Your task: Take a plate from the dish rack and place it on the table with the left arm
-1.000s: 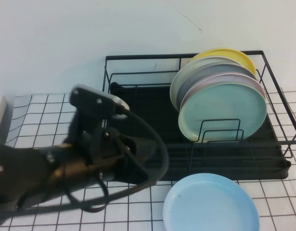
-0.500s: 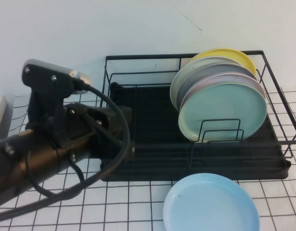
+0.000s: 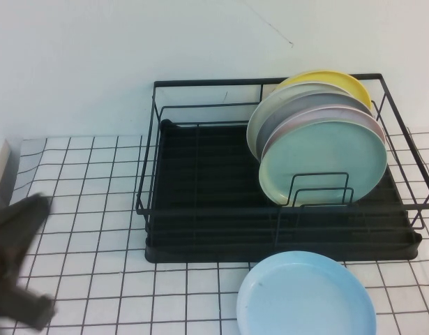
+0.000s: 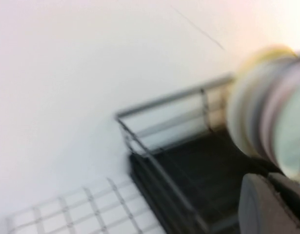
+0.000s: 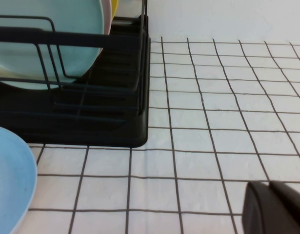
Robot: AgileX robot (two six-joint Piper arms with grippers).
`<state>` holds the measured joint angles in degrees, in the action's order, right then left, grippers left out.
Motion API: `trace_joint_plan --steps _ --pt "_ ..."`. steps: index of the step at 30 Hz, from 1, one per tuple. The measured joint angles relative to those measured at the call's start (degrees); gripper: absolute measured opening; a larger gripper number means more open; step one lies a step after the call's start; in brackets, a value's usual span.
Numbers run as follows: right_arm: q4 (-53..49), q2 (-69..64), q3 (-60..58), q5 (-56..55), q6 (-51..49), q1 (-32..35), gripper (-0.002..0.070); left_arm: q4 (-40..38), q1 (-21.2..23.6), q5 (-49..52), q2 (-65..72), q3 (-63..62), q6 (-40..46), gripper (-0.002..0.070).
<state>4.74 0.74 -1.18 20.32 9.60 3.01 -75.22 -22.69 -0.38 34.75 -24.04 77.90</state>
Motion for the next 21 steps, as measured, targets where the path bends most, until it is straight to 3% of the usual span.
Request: trace_joint_plan --steps 11,21 --pt "0.0 0.0 0.0 0.0 0.0 0.0 -0.0003 -0.8 11.8 3.0 -24.0 14.7 0.3 -0.0002" --pt "0.0 0.0 0.0 0.0 0.0 0.0 -0.0003 -0.8 12.9 2.1 -27.1 19.6 -0.1 -0.0002"
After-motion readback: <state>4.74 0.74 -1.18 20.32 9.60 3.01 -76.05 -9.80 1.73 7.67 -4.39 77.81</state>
